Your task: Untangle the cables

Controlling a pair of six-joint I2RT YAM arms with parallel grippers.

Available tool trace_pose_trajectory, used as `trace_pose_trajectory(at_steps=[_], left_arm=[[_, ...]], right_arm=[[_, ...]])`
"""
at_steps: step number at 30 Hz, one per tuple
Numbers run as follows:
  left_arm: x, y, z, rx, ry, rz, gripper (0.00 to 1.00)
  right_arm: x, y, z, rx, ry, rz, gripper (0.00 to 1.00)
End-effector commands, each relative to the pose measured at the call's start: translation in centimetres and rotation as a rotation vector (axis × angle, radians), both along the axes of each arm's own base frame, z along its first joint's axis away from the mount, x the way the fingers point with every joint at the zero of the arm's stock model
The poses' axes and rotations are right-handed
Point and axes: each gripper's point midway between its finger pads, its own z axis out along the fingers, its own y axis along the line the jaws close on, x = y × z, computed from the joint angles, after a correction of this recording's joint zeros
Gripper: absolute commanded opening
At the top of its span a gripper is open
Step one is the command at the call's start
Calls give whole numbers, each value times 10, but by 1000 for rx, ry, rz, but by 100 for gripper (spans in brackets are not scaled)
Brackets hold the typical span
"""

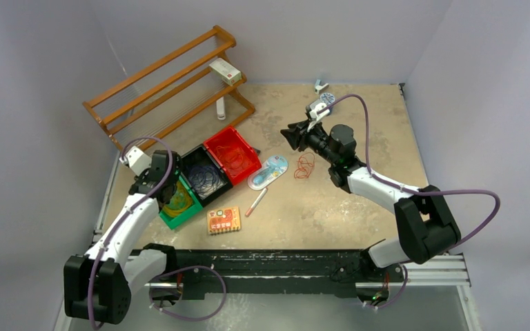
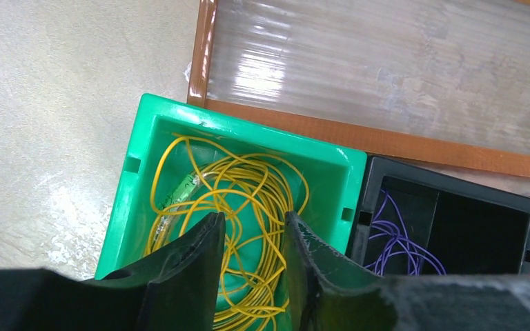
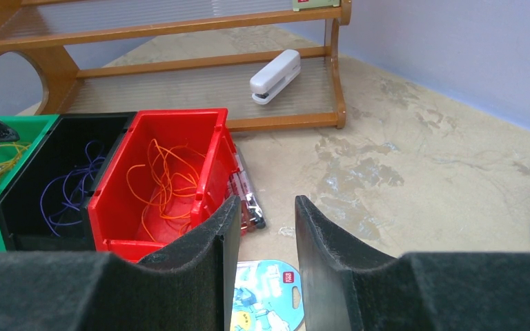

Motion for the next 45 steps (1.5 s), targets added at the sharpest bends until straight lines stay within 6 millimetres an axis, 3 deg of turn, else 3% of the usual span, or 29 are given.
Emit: trace_pose_trajectory(at_steps=[1,9,12,15,19,23,28,32,37,42,45], left_arm=[[5,2,25,5,-40,1,39],[20,-7,69,21,-119,-114,44],[29,-14,95,45,-160,-197,46],[37,-24,110,57,-181,-284,57],[46,-46,110,48,-187,-389,58],[53,-85,109,67,-190,-498,58],[61,-117,106,33,-215,-598,58],[66,-125,103,29,-211,-646,58],[67,-130,100,26,-200,-675,59],[65,-129,98,23,-201,-669,58],[64,-126,99,28,-204,-660,58]], right_arm=[[-6,2,23,37,-57,20,37],[-5,-10,23,34,-33,-49,37],[3,-29,14,49,57,-183,38],[12,-55,-3,51,168,-350,42],[13,-76,-32,47,325,-434,46],[10,-90,-53,50,432,-484,50],[9,-95,-77,25,524,-499,52],[7,-93,-102,-31,598,-481,54],[14,-89,-115,-78,611,-451,55],[29,-111,-123,-179,601,-554,54],[27,-126,-136,-266,622,-605,54]])
